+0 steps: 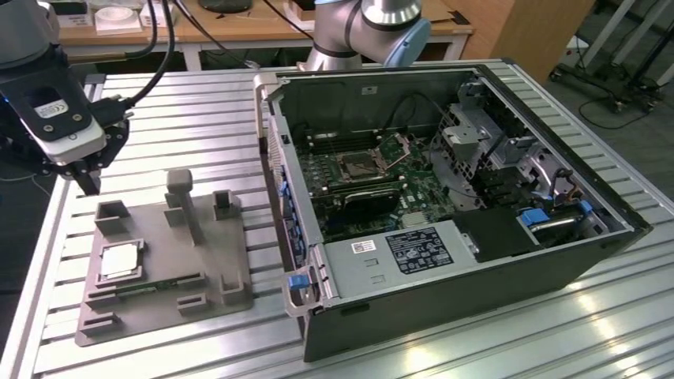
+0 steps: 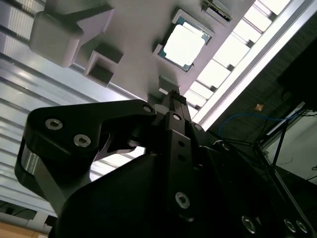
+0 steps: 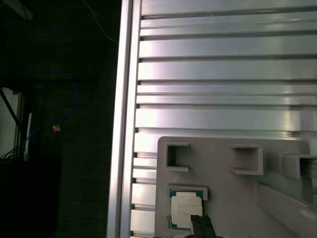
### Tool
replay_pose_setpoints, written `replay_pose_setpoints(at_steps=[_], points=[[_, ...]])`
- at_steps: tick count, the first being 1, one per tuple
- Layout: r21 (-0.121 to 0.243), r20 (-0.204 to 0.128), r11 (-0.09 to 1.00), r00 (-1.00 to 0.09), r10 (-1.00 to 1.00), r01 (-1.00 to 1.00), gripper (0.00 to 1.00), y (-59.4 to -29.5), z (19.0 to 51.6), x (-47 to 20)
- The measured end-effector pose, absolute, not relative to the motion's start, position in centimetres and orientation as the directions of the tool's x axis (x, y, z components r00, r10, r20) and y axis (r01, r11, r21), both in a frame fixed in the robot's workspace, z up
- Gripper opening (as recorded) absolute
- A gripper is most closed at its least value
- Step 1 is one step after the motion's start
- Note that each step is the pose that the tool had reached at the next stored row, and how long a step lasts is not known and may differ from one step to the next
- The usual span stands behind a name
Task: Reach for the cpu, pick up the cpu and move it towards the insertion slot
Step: 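Reach for the cpu, then pick up the cpu and move it towards the insertion slot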
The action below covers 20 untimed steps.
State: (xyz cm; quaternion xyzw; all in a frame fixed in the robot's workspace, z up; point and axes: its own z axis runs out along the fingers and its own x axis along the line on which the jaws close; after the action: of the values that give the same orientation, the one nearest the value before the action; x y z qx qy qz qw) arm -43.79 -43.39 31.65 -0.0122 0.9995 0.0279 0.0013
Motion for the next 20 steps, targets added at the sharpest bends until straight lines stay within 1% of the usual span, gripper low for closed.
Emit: replay_pose_setpoints(at_steps=[20], points=[[0.056, -0.003, 0.998, -1.0, -0.024, -0.025, 0.11, -43.82, 31.01, -43.79]])
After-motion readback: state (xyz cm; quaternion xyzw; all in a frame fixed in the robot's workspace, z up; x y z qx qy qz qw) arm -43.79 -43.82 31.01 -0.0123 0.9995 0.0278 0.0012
